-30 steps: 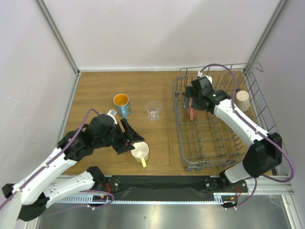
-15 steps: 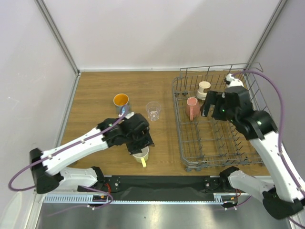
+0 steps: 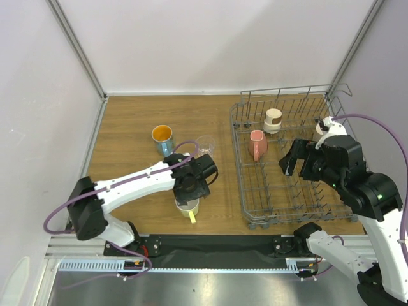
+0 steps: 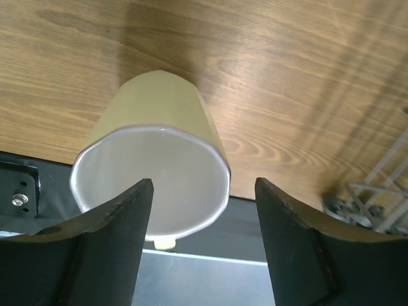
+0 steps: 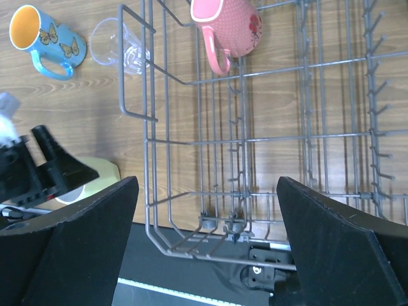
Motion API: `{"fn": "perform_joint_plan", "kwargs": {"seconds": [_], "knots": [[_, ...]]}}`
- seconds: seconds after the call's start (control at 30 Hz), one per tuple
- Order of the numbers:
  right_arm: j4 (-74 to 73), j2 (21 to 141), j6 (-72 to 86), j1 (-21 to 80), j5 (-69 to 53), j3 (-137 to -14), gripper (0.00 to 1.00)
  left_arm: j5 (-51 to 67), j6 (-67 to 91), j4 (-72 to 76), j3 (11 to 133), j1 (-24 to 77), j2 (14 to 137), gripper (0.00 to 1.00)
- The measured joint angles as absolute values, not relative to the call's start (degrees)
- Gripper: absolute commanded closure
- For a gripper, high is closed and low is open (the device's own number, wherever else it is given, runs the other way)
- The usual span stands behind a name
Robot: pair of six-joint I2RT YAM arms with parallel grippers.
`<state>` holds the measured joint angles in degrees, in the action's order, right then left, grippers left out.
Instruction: Load the cups into the dish rack
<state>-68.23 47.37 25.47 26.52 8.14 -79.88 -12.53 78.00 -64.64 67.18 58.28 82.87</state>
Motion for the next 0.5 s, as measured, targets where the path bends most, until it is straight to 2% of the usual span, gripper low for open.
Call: {"fn": "perform_joint_plan", "kwargs": {"seconds": [0.07,0.17,0.23,0.27,0.33,0.37,0.43,0.5], "knots": [[-69.4,47.0,25.5,26.5,8.2,-80.4,0.03,-12.5,78.0,-64.2,67.2,58.3,85.1,0.33],[-70.2,46.5,25.5,26.5,8.4,-80.6,0.03,-12.4,77.9,-63.5,67.2,58.0,87.6,0.44],[-70.7,46.3,25.4,26.5,8.4,-80.6,0.02,-12.5,77.7,-63.2,67.2,57.7,88.4,0.58],[-70.9,46.2,25.4,26.5,8.4,-80.6,0.02,-12.5,77.5,-63.0,67.2,57.6,88.5,0.68],[-71.2,46.2,25.4,26.5,8.3,-80.6,0.02,-12.5,77.1,-62.7,67.2,57.3,88.5,0.78],[-71.2,46.3,25.4,26.5,8.1,-80.6,0.02,-12.7,76.9,-62.4,67.2,57.2,88.5,0.87],[-71.1,46.6,25.4,26.5,7.5,-80.6,0.02,-12.8,76.4,-62.3,67.5,56.8,88.5,0.98],[-70.8,47.1,25.4,26.5,6.4,-80.6,0.02,-12.9,75.5,-63.2,67.9,56.5,88.1,1.0]]}}
